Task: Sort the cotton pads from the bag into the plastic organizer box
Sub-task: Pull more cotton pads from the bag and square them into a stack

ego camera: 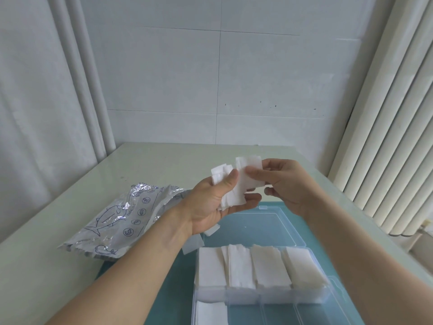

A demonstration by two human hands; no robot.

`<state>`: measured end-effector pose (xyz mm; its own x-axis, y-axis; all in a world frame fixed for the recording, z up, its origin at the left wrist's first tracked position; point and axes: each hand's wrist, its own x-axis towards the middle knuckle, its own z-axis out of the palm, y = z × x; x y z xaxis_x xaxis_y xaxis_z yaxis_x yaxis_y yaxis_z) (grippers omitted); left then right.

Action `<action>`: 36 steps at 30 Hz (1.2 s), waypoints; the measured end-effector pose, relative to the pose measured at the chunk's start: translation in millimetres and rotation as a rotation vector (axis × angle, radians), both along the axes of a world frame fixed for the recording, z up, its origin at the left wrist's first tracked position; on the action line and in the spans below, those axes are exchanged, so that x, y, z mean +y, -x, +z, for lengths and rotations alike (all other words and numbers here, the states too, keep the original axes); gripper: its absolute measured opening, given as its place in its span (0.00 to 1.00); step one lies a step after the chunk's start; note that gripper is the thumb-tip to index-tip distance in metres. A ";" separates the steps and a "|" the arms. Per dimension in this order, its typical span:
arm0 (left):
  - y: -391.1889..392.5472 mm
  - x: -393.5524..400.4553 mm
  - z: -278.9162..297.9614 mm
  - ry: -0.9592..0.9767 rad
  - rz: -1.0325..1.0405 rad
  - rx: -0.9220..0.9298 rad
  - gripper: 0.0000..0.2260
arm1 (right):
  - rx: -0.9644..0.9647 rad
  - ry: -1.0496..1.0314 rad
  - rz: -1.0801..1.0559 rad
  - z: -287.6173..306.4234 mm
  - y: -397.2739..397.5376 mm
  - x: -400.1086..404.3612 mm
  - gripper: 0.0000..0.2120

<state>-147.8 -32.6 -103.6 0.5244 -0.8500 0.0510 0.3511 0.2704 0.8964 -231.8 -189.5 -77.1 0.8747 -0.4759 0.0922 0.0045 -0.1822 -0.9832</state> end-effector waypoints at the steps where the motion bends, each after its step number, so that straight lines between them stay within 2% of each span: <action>1: -1.0 -0.8 -0.8 -0.012 0.033 0.012 0.14 | -0.005 -0.024 -0.013 2.2 0.6 -1.7 0.06; 4: -4.2 -2.6 -3.6 -0.041 0.131 0.016 0.14 | 0.020 -0.092 0.036 10.8 5.6 -3.5 0.07; 6: -5.5 -2.3 -4.3 -0.043 0.150 -0.002 0.15 | 0.058 -0.054 0.092 11.4 6.6 0.0 0.08; 9: -3.3 -1.5 -2.8 -0.020 0.104 -0.013 0.17 | 0.035 0.019 0.047 5.6 3.7 8.4 0.07; 12: -0.8 -2.1 -2.0 -0.011 0.031 -0.038 0.20 | -0.010 -0.025 0.013 -0.3 -0.4 13.4 0.07; 17: 0.1 -1.2 -3.3 -0.027 -0.037 -0.109 0.22 | 0.003 -0.028 -0.009 -4.2 -2.0 16.7 0.13; 19: -0.2 -2.2 -3.1 -0.028 -0.012 -0.078 0.21 | 0.003 -0.010 -0.006 -3.5 -1.6 18.3 0.12; 23: -3.5 -4.9 -3.5 -0.028 0.098 0.056 0.21 | -0.121 -0.038 -0.124 5.6 -0.9 14.5 0.06; 27: -8.2 -6.1 -4.6 0.019 0.103 0.067 0.28 | 0.021 -0.057 0.077 12.3 6.1 17.5 0.04; 30: -7.3 -7.1 -4.1 0.036 -0.015 0.030 0.38 | 0.066 0.059 0.033 9.2 7.0 26.4 0.10; 32: -4.6 -8.3 -4.3 0.043 -0.067 0.012 0.41 | 0.041 0.144 -0.029 5.0 6.0 31.4 0.12; 34: -0.8 -8.6 -3.7 0.041 -0.062 0.021 0.35 | 0.002 0.226 -0.092 -1.0 3.2 34.5 0.12; 36: 0.5 -9.0 -3.0 0.011 0.008 0.068 0.21 | -0.012 0.333 -0.117 -5.0 -0.5 36.0 0.10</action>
